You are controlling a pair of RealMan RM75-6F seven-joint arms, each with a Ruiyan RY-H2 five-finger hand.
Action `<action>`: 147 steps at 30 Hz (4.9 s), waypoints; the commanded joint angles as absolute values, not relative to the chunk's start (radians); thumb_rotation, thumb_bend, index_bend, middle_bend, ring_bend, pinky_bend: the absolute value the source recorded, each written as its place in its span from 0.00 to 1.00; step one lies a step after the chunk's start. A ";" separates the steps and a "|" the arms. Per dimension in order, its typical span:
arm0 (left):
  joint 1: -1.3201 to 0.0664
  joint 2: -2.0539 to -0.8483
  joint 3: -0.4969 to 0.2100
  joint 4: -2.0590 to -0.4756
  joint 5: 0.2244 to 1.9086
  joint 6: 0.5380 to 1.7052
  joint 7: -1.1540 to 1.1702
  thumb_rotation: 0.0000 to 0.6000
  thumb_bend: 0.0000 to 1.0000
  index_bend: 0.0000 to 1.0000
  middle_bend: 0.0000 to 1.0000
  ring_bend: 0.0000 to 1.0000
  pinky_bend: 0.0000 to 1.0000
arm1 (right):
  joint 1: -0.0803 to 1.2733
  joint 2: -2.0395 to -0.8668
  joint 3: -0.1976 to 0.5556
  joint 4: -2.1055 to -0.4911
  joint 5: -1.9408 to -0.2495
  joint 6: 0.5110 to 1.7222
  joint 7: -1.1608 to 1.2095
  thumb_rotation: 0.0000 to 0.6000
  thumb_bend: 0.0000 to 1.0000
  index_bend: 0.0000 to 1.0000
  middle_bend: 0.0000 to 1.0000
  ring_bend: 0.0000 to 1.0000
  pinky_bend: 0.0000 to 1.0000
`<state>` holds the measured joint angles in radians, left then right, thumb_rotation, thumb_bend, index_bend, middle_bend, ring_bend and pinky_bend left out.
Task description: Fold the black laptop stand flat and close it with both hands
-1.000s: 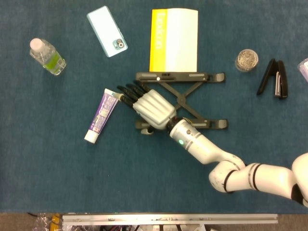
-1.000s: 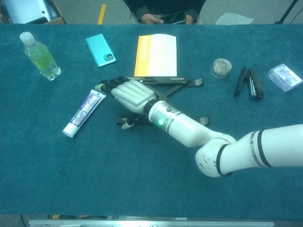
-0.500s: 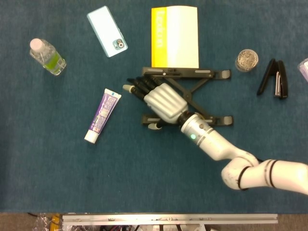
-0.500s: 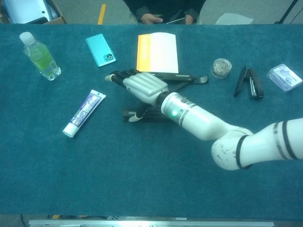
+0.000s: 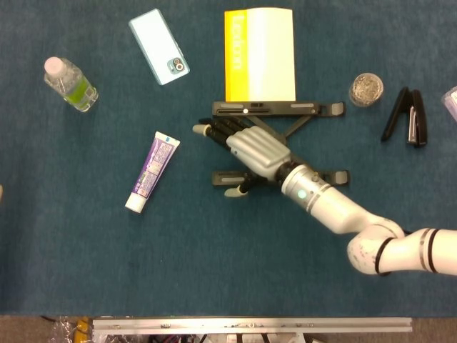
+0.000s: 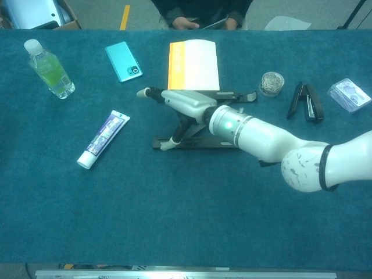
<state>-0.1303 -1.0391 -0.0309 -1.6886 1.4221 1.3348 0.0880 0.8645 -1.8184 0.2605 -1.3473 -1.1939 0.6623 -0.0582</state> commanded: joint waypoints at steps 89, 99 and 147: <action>-0.338 -1.101 0.087 -2.003 1.470 1.011 0.413 1.00 0.32 0.00 0.00 0.00 0.01 | 0.832 -1.488 0.103 -1.490 -0.968 0.558 0.055 1.00 0.00 0.00 0.16 0.14 0.08; -0.345 -1.121 0.094 -2.009 1.456 1.017 0.417 1.00 0.32 0.00 0.00 0.00 0.01 | 0.823 -1.485 0.108 -1.560 -1.000 0.555 0.087 1.00 0.00 0.00 0.16 0.14 0.08; -0.504 -1.592 0.045 -1.837 1.274 0.916 0.608 1.00 0.31 0.00 0.00 0.00 0.00 | 0.812 -1.469 0.103 -1.552 -1.052 0.580 0.109 1.00 0.00 0.00 0.15 0.10 0.08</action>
<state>-0.4965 -1.5783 0.0515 -1.8507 1.2814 0.9160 0.6078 0.8125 -1.4691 0.1034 -1.5519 -1.0518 0.5798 0.1097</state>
